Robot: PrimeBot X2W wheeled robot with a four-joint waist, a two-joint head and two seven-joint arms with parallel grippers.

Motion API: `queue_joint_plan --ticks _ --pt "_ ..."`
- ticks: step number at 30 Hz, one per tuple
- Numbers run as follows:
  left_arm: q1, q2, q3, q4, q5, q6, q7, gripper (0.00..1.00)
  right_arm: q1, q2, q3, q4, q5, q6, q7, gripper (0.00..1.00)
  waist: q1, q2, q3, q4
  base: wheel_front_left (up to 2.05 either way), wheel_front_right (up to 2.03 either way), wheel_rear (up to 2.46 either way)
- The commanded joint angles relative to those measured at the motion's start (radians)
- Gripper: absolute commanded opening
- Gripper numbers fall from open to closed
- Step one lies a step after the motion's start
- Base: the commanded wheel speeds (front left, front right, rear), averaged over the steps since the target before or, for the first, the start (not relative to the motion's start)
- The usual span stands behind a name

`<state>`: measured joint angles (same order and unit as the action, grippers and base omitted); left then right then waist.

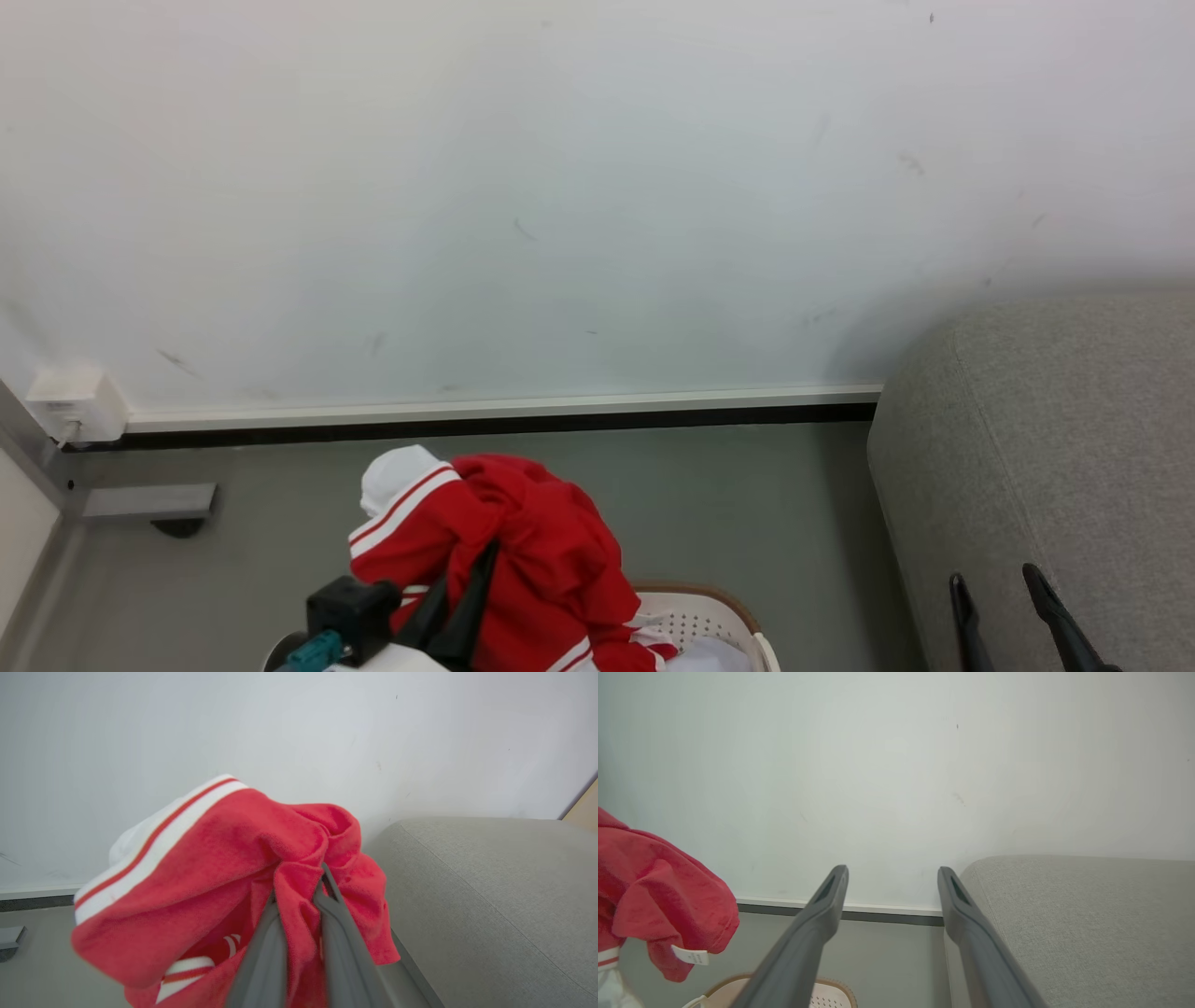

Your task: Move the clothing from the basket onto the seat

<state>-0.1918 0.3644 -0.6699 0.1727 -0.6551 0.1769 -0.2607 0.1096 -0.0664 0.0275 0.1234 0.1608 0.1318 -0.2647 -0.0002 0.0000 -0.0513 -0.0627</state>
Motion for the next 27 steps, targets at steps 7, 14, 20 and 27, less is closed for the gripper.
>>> queue_joint_plan --ticks 7,14,20,27 --pt "-0.038 0.030 -0.015 -0.090 0.032 -0.004 0.033 0.00 -0.048 -0.074 0.164 -0.046 0.010 -0.002 0.000 1.00 0.0002 0.0000 -0.001 0.010 0.00 0.00 0.00" --pt "-0.086 0.012 -0.066 -0.145 0.062 -0.021 0.083 0.00 -0.143 -0.175 0.424 -0.042 0.024 -0.002 0.000 1.00 0.0002 0.0000 -0.002 0.020 0.00 0.00 0.00" --pt "-0.131 -0.040 -0.130 -0.156 0.070 -0.054 0.118 0.00 -0.259 -0.207 0.592 0.005 0.049 -0.002 0.003 1.00 0.0002 0.0000 -0.005 0.027 0.00 0.00 0.00" --pt "-0.153 -0.093 -0.199 -0.171 0.054 -0.112 0.148 0.00 -0.355 -0.213 0.695 0.096 0.018 -0.002 0.046 1.00 0.0002 0.0000 -0.011 0.032 0.00 0.00 0.00"
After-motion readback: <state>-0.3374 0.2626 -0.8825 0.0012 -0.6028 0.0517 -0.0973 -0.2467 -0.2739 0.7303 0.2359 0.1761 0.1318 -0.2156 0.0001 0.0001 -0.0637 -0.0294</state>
